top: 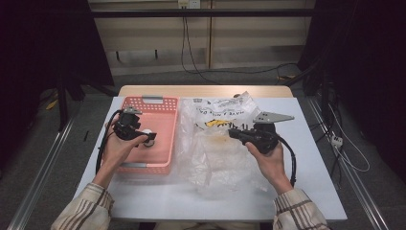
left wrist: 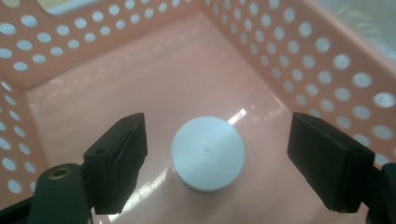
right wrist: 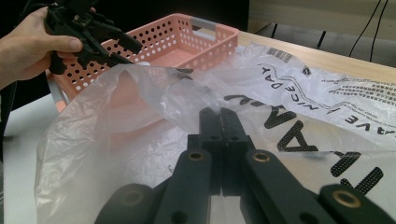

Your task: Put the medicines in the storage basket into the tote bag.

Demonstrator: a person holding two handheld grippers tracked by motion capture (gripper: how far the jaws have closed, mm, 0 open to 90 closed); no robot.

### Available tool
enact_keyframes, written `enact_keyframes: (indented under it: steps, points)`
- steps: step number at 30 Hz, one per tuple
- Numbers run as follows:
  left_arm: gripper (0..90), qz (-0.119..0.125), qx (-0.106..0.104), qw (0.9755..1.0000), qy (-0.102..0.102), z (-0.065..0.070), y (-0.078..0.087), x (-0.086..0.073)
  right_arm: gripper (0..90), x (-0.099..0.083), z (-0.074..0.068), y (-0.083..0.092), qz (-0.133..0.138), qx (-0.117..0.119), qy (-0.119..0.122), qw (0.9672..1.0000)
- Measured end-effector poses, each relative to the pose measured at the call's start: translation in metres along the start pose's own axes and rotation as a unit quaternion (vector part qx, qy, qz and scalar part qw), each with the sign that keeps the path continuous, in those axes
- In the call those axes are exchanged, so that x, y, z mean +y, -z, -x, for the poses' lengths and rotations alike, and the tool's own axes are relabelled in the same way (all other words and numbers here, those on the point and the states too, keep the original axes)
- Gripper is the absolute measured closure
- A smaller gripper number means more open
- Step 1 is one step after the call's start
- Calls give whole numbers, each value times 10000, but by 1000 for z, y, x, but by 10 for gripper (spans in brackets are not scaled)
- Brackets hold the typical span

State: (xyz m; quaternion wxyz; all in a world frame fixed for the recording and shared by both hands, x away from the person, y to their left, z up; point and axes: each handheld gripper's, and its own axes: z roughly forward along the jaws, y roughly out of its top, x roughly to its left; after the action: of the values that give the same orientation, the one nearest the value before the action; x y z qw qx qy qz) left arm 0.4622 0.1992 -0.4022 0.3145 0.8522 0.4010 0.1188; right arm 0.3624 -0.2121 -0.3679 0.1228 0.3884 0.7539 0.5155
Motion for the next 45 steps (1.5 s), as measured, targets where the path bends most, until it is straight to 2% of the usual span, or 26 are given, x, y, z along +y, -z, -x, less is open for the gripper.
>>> enact_keyframes:
  steps: [3, 4, 8, 11, 12, 14, 17, 20, 22, 26, 30, 37, 42, 45]
  points:
    - [241, -112, 94, 9999, -13, -4, -6, -1, 900, 0, 0, -1, -11, -2, -11, 10000]
    - [241, -156, 78, 9998, -10, -6, -8, -1, 900, 0, 0, -1, -11, -2, -11, 10000]
    - [351, -298, 8, 9996, -15, -8, -12, -4, 900, -1, 1, -1, 2, -80, -15, 10000]
    - [355, -496, -59, 9987, -72, -9, -16, -5, 900, -2, 1, -1, -12, -73, -22, 10000]
    - [355, -549, -15, 9984, -148, -9, -18, -6, 900, -2, 1, -1, -18, -73, -24, 10000]
    - [387, -558, -38, 9984, -86, -8, -20, -7, 900, -2, 1, -2, -17, -44, -43, 10000]
    - [500, -537, -97, 9985, -104, -8, -19, -8, 900, -2, 0, -2, -23, -31, -36, 10000]
    - [507, -539, -74, 9982, -242, -6, -19, -7, 900, -2, 0, -2, -33, -32, -38, 10000]
    - [509, -449, 67, 9985, -312, -3, -18, -6, 900, -2, 1, -2, -30, -30, -55, 10000]
    - [510, -216, 83, 9995, -202, -2, -14, -5, 900, -2, 1, -2, -51, -10, -89, 9999]
    - [511, -24, 85, 9997, -235, -2, -7, -2, 900, -3, 1, -3, -65, -10, -62, 10000]
    - [511, 268, 83, 9993, -261, 5, 1, 4, 900, -4, 0, -3, -91, -28, -39, 9999]
    - [512, 485, -48, 9987, -179, 7, 10, 4, 900, -4, 0, -2, -73, -42, -40, 10000]
    - [512, 622, -131, 9978, -199, 11, 16, 5, 900, -4, 1, -2, -80, -55, -43, 9999]
